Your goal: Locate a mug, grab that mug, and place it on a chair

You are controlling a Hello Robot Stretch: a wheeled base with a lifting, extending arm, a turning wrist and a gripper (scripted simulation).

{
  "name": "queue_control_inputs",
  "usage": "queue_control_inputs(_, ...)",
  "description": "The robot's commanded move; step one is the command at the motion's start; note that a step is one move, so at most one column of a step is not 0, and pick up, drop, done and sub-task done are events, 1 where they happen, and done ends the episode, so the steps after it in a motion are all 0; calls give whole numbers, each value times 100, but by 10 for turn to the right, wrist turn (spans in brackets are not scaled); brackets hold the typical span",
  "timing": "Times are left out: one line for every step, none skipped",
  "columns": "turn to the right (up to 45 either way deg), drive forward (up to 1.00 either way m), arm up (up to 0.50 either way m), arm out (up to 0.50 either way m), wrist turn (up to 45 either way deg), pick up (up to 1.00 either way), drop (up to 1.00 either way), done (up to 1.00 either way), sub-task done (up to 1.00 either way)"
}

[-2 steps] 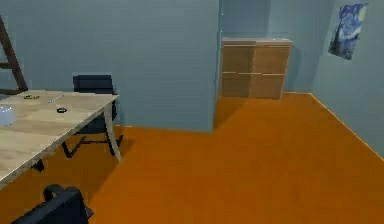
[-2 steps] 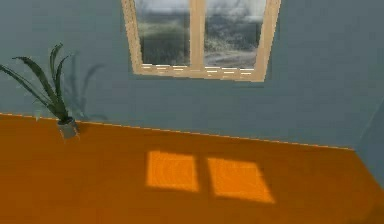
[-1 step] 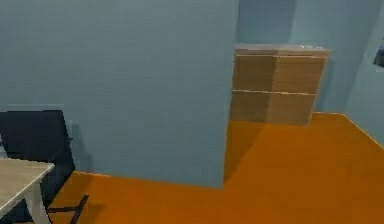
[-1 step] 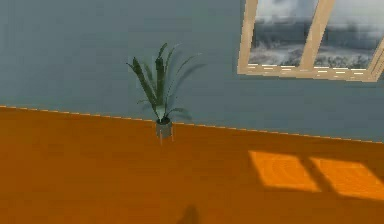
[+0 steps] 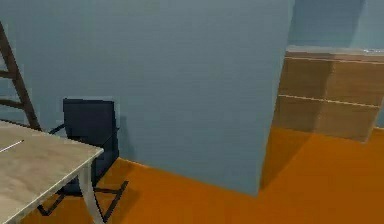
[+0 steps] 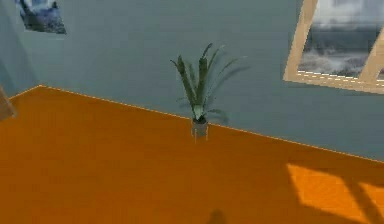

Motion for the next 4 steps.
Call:
queue_control_inputs(0,5,0,0,0,0,0,0,0)
queue_control_inputs(-450,0,0,0,0,0,0,0,0)
queue_control_inputs(-450,0,0,0,0,0,0,0,0)
queue_control_inputs(-450,0,0,0,0,0,0,0,0)
